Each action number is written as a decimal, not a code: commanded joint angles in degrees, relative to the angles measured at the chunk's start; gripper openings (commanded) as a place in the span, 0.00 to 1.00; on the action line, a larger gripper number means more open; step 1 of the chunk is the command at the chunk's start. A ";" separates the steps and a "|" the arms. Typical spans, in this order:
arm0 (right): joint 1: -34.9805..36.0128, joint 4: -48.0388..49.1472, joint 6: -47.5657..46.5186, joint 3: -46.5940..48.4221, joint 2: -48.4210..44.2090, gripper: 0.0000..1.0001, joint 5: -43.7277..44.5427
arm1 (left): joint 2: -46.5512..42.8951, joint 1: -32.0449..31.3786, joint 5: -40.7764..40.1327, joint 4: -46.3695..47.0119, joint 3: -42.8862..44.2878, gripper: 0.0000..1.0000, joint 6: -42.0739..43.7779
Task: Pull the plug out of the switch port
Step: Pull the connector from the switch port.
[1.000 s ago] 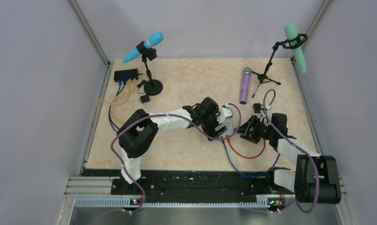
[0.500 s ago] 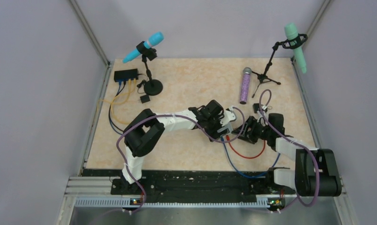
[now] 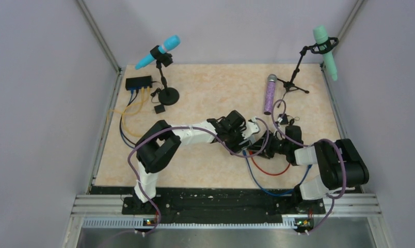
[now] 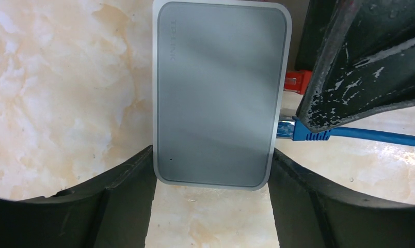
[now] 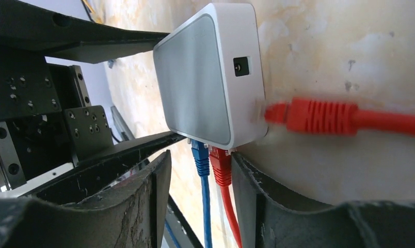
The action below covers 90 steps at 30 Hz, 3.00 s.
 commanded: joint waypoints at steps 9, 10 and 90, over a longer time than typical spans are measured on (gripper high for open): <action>1.28 22.40 11.34 -9.33 7.57 0.44 7.62 | 1.13 -0.77 -1.12 -1.18 -3.42 0.60 -0.62; 1.30 23.28 12.24 -9.83 7.45 0.43 8.23 | 1.02 -0.77 -1.13 -1.12 -3.48 0.60 -0.61; 1.30 58.83 22.03 -21.92 18.29 0.32 9.11 | -0.59 0.37 8.00 -2.96 -5.06 0.52 -2.81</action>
